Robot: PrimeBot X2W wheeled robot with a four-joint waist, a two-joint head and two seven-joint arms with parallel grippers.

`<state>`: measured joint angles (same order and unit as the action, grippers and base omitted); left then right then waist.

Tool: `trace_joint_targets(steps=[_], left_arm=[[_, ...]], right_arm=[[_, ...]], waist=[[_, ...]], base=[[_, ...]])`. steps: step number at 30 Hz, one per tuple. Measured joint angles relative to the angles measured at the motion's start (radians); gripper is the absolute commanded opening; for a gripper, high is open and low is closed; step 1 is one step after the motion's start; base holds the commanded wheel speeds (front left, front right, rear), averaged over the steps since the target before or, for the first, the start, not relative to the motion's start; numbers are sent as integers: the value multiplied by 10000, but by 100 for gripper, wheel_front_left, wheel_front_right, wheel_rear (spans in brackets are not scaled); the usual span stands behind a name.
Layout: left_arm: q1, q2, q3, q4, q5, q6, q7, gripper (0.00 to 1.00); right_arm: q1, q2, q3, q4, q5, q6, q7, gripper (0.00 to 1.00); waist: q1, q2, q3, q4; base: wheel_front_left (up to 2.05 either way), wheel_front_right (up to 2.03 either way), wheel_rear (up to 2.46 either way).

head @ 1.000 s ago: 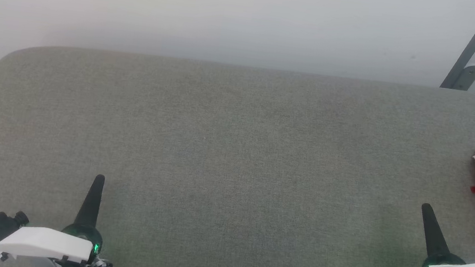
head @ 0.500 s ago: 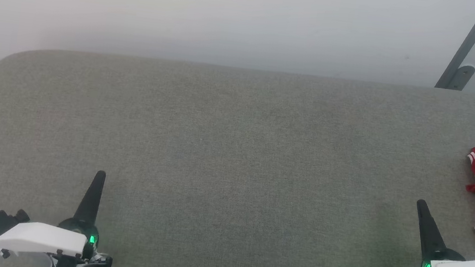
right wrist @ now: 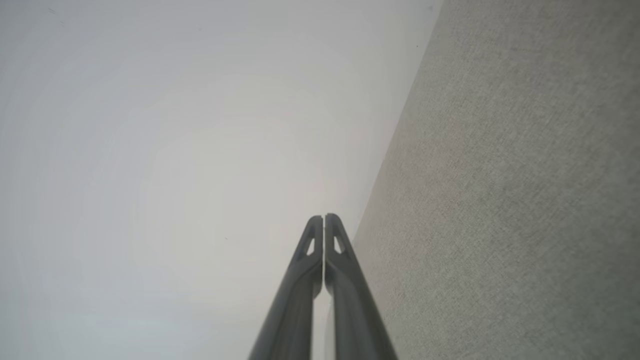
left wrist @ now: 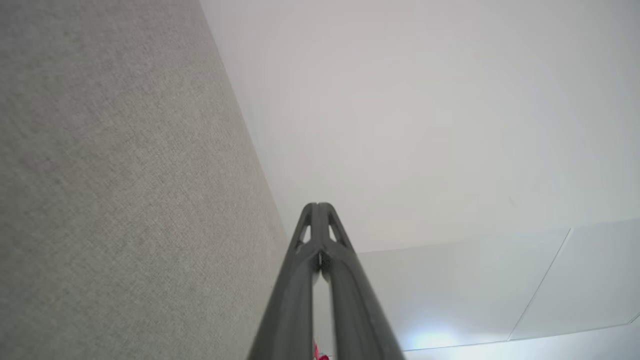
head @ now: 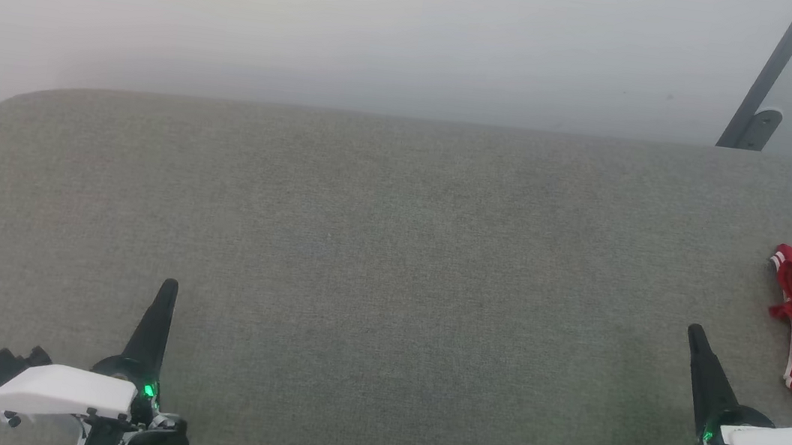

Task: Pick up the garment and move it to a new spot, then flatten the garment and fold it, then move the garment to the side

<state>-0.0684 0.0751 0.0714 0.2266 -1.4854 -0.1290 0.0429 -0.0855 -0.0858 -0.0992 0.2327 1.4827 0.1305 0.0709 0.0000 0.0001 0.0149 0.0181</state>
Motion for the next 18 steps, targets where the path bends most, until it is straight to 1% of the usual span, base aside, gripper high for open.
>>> trace_joint_targets(steps=[18], left_arm=[[-236, -25, 86, 136, -1177, -2, 355, 0]], right_arm=[[-132, 247, -75, 75, 1012, 0, 311, 0]], waist=[[0, 0, -89, -138]], base=[[0, 0, 0]])
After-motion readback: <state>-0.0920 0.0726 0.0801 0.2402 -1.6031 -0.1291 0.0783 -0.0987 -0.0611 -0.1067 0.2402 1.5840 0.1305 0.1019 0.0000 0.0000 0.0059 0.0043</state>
